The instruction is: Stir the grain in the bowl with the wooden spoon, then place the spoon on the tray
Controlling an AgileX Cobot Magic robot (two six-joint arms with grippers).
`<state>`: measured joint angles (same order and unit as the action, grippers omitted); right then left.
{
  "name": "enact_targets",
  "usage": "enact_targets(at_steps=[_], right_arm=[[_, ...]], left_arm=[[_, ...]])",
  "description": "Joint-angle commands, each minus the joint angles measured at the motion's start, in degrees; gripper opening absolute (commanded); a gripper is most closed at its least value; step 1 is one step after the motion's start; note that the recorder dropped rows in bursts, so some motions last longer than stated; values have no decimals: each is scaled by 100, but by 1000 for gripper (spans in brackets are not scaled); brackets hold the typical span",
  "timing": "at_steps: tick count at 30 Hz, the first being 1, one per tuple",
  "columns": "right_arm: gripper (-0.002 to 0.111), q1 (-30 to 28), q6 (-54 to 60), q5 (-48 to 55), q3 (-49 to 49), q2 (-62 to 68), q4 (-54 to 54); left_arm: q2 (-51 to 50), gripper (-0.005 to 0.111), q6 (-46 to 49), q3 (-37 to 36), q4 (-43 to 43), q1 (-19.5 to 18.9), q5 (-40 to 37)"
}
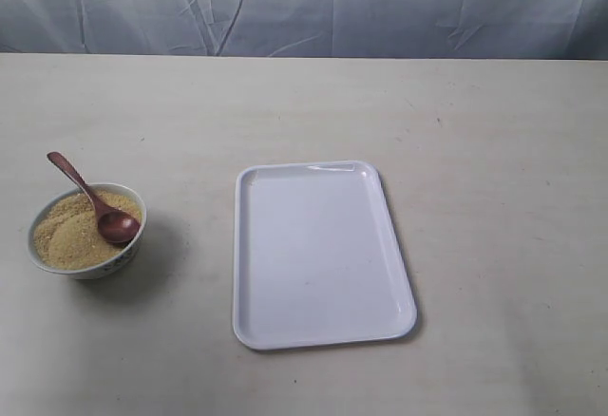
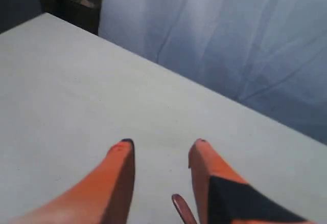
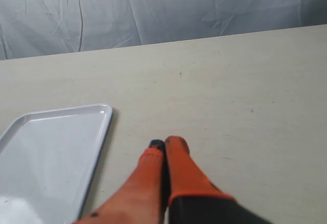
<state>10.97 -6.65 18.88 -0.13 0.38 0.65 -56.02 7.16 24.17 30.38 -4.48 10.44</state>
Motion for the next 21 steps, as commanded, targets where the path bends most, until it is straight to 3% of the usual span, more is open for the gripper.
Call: enact_targets(at_steps=[1,3,5,8,13,17,21], right_arm=[[0,-31,8,-60,13,-38,-12],[0,-31,8,-60,13,-38,-12],[0,-31,8,-60,13,-38,-12],[0,-31,8,-46,13,-38,-12],[0,-31,8,-46,13,-38,-12],[0,-31,8,-46,13,-38,-12],[0,-31,8,-46,13,-38,-12]], left_arm=[[116,32,-2433,-628,-1996,66,1092],[7,31,-3817,-731,-3567,50,1729],[-269,30,-4675,-718,-4524,-47,2109],[-837,29,-5725,-628,-4937,-182,2038],[-1475,29,-6426,-606,-5956,-195,2531],[-1600,29,-6413,-606,-5694,-206,2676],[-1724,29,-6421,-606,-5679,-475,2636]])
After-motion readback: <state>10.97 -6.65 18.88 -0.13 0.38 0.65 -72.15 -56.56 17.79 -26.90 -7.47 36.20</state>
